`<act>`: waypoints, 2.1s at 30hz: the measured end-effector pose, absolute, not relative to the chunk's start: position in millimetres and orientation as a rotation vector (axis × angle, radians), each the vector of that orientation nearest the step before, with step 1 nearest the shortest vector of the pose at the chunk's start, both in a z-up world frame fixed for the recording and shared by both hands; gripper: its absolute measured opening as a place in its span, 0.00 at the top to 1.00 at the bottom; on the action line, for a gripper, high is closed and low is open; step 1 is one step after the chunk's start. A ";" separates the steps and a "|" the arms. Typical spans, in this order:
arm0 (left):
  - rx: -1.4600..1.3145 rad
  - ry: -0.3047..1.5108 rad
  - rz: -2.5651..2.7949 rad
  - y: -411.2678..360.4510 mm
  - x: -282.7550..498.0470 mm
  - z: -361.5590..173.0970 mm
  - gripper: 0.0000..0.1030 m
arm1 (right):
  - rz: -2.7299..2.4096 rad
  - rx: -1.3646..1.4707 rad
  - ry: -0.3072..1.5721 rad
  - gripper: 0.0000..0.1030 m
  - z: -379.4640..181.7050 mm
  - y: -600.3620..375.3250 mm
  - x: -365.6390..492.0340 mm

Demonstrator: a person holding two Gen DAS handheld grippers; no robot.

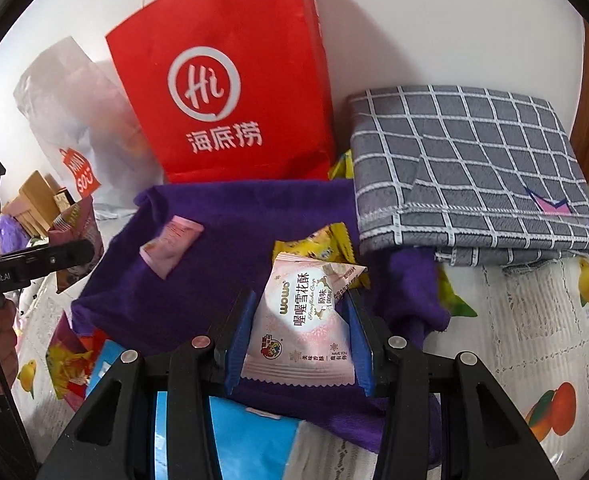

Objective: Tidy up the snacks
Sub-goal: 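Carry both pink snacks onto the purple towel and open both grippers, then withdraw both tools back toward the snack pile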

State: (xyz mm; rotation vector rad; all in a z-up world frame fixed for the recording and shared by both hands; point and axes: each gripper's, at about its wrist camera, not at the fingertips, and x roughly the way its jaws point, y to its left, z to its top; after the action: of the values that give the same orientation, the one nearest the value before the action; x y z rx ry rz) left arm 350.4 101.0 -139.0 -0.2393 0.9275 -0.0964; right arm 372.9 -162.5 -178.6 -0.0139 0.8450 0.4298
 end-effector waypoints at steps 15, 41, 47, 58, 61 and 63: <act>-0.291 1.001 -0.078 111.0 366.5 -161.2 0.46 | 0.395 -0.033 0.894 0.56 -191.3 -167.3 380.9; -0.260 1.038 -0.062 103.1 368.1 -155.3 0.35 | 0.388 -0.022 0.822 0.44 -170.7 -166.3 364.1; -0.232 1.014 -0.065 105.4 345.6 -136.7 0.35 | 0.364 -0.066 0.783 0.44 -154.5 -159.6 343.8; -0.245 0.992 -0.079 115.4 283.3 -116.4 0.35 | 0.363 -0.120 0.743 0.44 -139.3 -151.0 265.1; -0.252 0.996 -0.084 117.4 260.3 -118.4 0.35 | 0.377 -0.117 0.745 0.44 -139.3 -151.4 242.7; -0.255 0.997 -0.082 118.0 249.9 -120.2 0.35 | 0.379 -0.117 0.746 0.44 -140.7 -152.3 228.8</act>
State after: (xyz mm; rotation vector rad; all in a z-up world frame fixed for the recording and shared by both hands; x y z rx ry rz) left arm 249.9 118.0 -120.2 -0.2546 0.9974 -0.0824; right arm 228.8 -152.3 -140.7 -0.1168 0.7463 0.3788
